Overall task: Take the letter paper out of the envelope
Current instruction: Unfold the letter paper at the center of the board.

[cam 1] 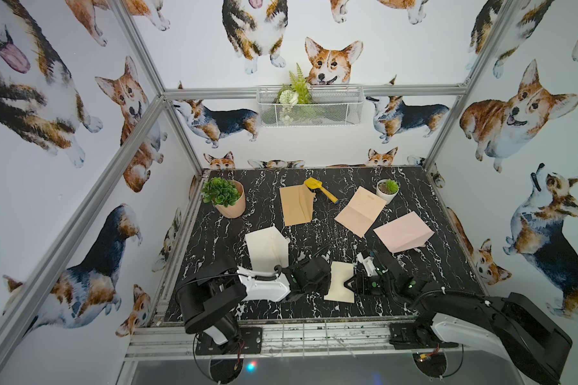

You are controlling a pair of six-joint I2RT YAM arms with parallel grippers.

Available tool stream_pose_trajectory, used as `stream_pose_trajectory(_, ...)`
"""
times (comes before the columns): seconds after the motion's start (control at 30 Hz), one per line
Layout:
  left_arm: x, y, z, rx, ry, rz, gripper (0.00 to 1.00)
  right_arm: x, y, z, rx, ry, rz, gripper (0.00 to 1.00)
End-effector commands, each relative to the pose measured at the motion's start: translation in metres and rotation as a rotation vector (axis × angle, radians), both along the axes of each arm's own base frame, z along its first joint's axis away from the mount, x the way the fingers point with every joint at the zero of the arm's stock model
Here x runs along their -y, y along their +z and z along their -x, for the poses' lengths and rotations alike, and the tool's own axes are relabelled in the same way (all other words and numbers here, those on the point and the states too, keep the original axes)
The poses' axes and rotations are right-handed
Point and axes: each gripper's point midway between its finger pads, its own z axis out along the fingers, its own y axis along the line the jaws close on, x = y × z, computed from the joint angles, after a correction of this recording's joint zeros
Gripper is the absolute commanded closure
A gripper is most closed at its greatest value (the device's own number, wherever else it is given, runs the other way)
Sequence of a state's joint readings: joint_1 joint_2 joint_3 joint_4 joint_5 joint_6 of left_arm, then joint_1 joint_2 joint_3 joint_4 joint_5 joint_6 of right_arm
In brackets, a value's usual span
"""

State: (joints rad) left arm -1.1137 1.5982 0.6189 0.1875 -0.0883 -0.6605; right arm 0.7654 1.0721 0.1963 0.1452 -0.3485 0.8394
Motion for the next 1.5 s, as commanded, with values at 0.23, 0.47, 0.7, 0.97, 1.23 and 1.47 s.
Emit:
stream_pose_trajectory(0.23,-0.021,-0.019,0.016,-0.081,-0.007,-0.105,0.79,0.007,-0.011,0.001,-0.037,-0.033,0.047,0.95)
stream_pose_trajectory(0.47,-0.025,-0.015,0.014,-0.065,0.005,-0.103,0.79,0.015,-0.002,-0.003,0.003,-0.033,0.1,1.0)
stream_pose_trajectory(0.7,-0.034,-0.001,0.011,-0.018,0.038,-0.074,0.76,0.037,0.03,-0.013,0.136,-0.024,0.212,1.0)
stream_pose_trajectory(0.97,-0.055,0.017,0.004,0.064,0.088,-0.059,0.77,0.051,0.075,-0.034,0.288,0.074,0.423,1.0)
stream_pose_trajectory(1.23,-0.082,0.03,0.004,0.125,0.14,-0.064,0.79,0.046,0.132,-0.068,0.447,0.181,0.696,1.0)
stream_pose_trajectory(1.47,-0.108,0.041,0.003,0.173,0.191,-0.049,0.83,0.013,0.139,-0.079,0.717,0.317,1.005,1.0)
